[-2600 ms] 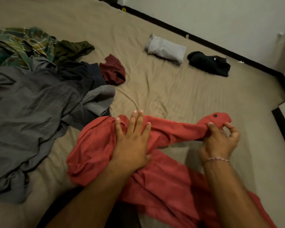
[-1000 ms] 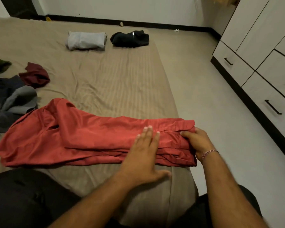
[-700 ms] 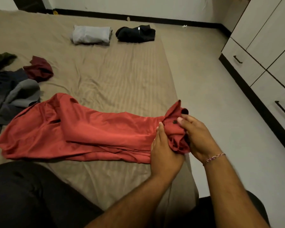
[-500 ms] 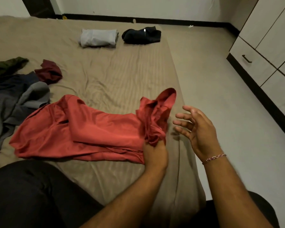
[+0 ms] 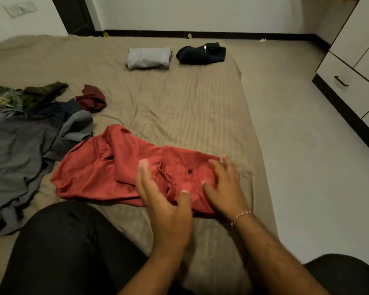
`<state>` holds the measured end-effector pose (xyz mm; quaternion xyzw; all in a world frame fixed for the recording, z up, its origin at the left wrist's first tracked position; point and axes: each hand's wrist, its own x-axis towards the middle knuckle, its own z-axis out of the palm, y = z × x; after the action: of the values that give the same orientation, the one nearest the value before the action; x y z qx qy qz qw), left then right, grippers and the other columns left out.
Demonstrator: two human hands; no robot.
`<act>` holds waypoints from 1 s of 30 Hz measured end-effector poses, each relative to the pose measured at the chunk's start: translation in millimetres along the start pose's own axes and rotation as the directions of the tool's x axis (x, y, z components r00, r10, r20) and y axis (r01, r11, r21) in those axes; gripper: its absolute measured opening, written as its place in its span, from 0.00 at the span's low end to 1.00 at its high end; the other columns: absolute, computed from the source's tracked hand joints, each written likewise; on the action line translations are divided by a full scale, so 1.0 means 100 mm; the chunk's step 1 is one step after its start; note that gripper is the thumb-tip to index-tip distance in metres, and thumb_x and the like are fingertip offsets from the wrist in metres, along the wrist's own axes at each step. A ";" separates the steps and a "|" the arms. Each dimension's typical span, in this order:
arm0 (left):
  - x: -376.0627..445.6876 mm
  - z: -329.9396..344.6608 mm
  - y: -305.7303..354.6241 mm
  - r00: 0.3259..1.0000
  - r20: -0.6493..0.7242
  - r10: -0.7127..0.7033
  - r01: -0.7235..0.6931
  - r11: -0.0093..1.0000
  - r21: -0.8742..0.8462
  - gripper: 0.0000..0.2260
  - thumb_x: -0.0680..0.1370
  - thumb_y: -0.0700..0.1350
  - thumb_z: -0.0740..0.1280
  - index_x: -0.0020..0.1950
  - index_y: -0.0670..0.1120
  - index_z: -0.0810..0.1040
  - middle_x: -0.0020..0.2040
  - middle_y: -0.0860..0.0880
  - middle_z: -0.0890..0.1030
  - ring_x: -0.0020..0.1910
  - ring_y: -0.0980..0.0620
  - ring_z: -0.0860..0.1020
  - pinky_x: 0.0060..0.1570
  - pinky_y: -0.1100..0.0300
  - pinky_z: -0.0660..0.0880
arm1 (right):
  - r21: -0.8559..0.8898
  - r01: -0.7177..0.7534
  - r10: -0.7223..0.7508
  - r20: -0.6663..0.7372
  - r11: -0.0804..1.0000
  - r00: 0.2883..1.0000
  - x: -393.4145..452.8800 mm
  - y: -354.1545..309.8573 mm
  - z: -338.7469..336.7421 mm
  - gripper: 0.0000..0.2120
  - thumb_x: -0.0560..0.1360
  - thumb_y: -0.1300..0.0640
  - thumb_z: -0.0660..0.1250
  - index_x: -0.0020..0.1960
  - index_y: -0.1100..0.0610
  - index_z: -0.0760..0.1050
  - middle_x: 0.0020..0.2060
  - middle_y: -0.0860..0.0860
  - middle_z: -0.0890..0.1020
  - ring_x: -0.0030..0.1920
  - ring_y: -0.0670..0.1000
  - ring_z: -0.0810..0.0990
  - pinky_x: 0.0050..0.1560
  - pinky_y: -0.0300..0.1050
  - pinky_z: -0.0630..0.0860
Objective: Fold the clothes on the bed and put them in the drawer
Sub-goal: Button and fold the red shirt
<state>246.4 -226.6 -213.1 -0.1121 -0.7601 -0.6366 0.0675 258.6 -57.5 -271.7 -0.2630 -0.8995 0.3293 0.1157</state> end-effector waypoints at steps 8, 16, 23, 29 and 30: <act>0.31 0.56 -0.38 0.797 0.485 -0.359 0.031 0.827 0.561 0.43 0.73 0.64 0.62 0.83 0.46 0.57 0.84 0.44 0.56 0.84 0.47 0.51 0.81 0.51 0.51 | 0.874 -0.457 0.475 0.336 0.166 0.814 -0.10 -0.21 -0.11 0.11 0.82 0.53 0.63 0.64 0.50 0.75 0.49 0.56 0.88 0.43 0.53 0.84 0.43 0.46 0.76; 0.57 0.64 -0.22 0.830 0.501 -0.244 -0.057 0.857 0.512 0.12 0.83 0.52 0.62 0.59 0.49 0.82 0.52 0.47 0.86 0.51 0.44 0.83 0.52 0.51 0.78 | 0.906 -0.385 0.480 0.262 0.177 0.837 -0.04 -0.11 -0.24 0.13 0.83 0.51 0.59 0.59 0.55 0.80 0.54 0.57 0.86 0.50 0.52 0.84 0.50 0.48 0.79; 0.33 0.97 0.18 0.535 0.739 -0.410 0.787 0.561 -0.258 0.09 0.84 0.43 0.65 0.58 0.39 0.82 0.45 0.44 0.86 0.42 0.47 0.84 0.51 0.54 0.82 | 0.985 -0.172 0.508 0.135 0.027 0.851 0.07 0.07 -0.52 0.19 0.78 0.48 0.69 0.61 0.61 0.82 0.56 0.61 0.86 0.59 0.62 0.84 0.62 0.58 0.80; 0.49 0.66 -0.39 0.681 0.444 -0.582 0.715 0.658 -0.235 0.09 0.81 0.34 0.65 0.50 0.41 0.85 0.48 0.43 0.87 0.47 0.44 0.84 0.52 0.55 0.81 | 0.356 -0.199 0.253 -0.113 0.913 0.961 -0.01 0.19 -0.45 0.25 0.74 0.54 0.77 0.69 0.52 0.77 0.63 0.50 0.80 0.63 0.50 0.79 0.67 0.52 0.76; 0.50 0.56 -0.42 0.710 0.417 -0.568 0.678 0.711 -0.186 0.10 0.80 0.32 0.64 0.52 0.41 0.85 0.48 0.43 0.87 0.45 0.45 0.83 0.48 0.58 0.80 | 0.216 -0.173 0.198 -0.099 0.961 0.975 -0.01 0.19 -0.41 0.29 0.72 0.52 0.78 0.71 0.53 0.76 0.65 0.52 0.78 0.64 0.51 0.77 0.70 0.52 0.74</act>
<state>189.4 -174.0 -250.9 0.0407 -0.6358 -0.7091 -0.3022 282.7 -24.0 -252.5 -0.3523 -0.8233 0.4135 0.1647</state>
